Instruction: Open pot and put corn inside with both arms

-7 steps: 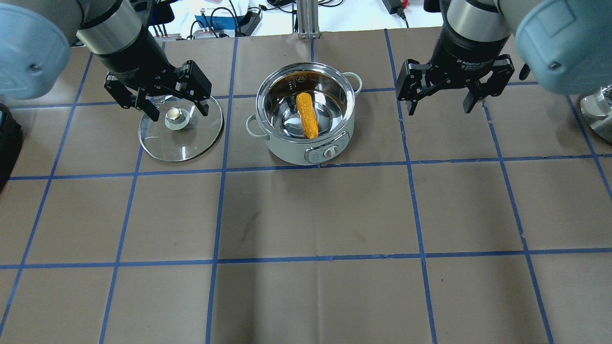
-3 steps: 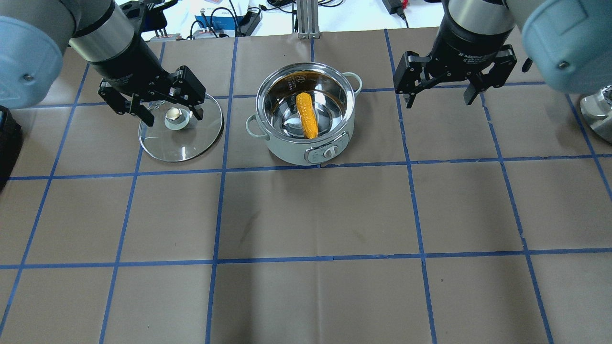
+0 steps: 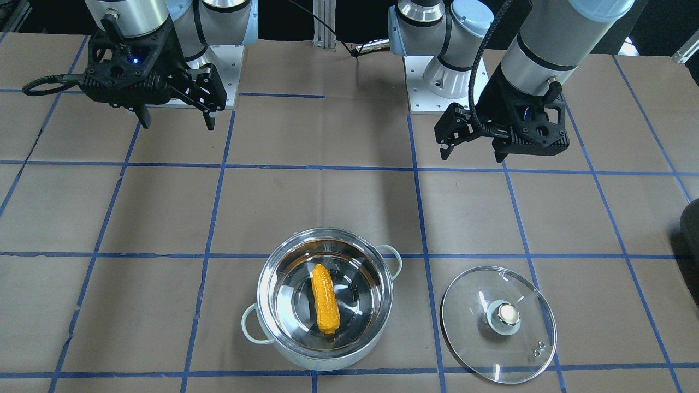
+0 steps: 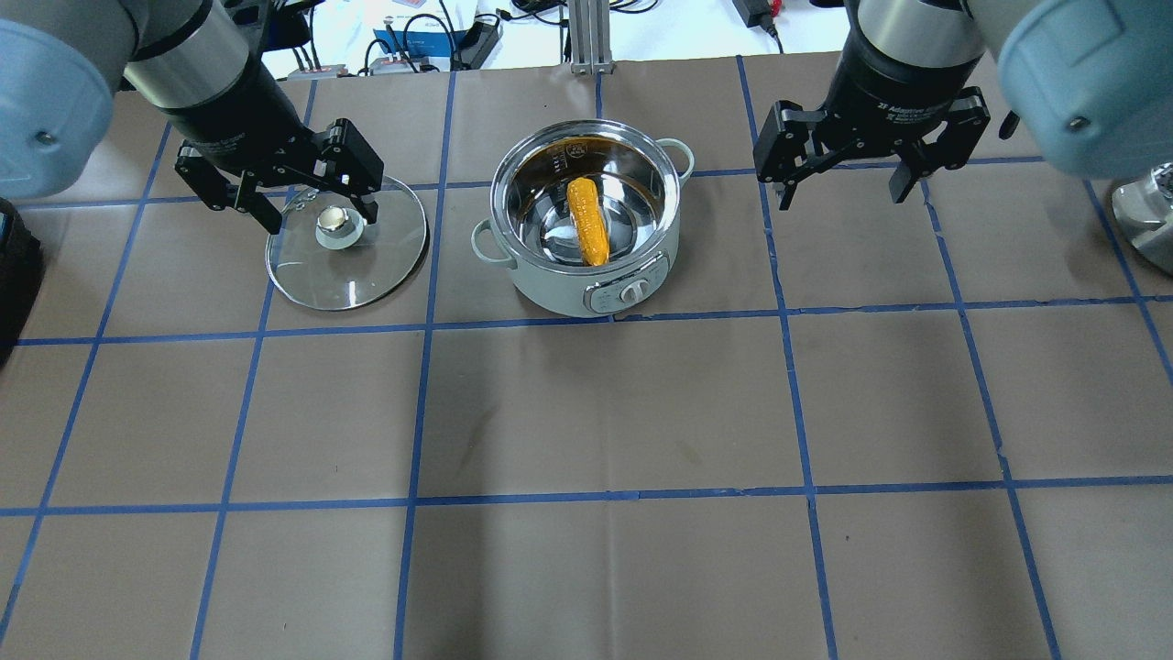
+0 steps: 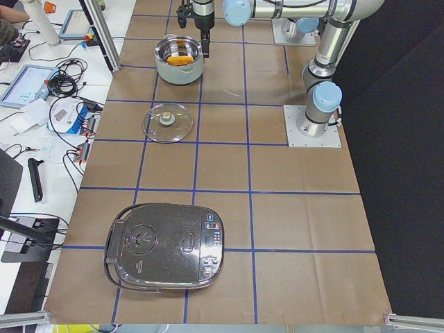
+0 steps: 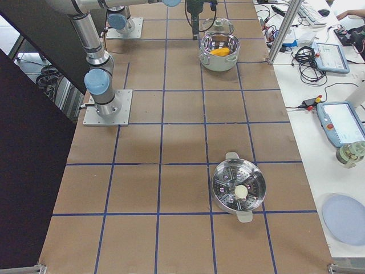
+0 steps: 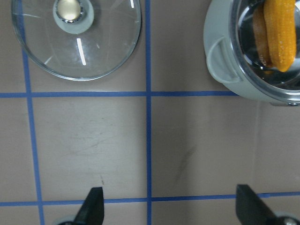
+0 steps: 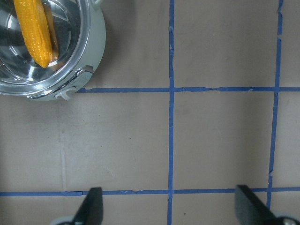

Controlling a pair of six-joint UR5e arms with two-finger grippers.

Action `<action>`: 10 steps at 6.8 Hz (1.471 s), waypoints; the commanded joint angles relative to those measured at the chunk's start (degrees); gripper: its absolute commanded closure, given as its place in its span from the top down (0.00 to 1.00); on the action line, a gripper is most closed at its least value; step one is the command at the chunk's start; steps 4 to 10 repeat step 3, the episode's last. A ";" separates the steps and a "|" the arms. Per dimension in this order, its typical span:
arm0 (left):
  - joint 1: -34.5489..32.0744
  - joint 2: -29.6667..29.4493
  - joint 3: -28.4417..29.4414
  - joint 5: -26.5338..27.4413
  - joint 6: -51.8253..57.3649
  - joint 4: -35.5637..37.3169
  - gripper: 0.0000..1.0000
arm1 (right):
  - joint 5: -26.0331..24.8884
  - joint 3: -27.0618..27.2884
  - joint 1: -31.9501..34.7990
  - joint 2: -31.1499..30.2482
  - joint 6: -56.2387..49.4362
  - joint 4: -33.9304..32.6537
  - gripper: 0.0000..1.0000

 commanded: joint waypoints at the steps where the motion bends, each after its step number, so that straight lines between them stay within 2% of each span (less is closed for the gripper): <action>1: -0.09 -0.21 -0.34 4.80 -0.43 0.96 1.00 | 0.03 0.10 0.20 0.00 0.00 0.10 1.00; 10: -0.17 0.05 -1.13 4.71 -0.79 2.11 1.00 | -0.06 0.19 0.20 0.00 0.08 0.10 1.00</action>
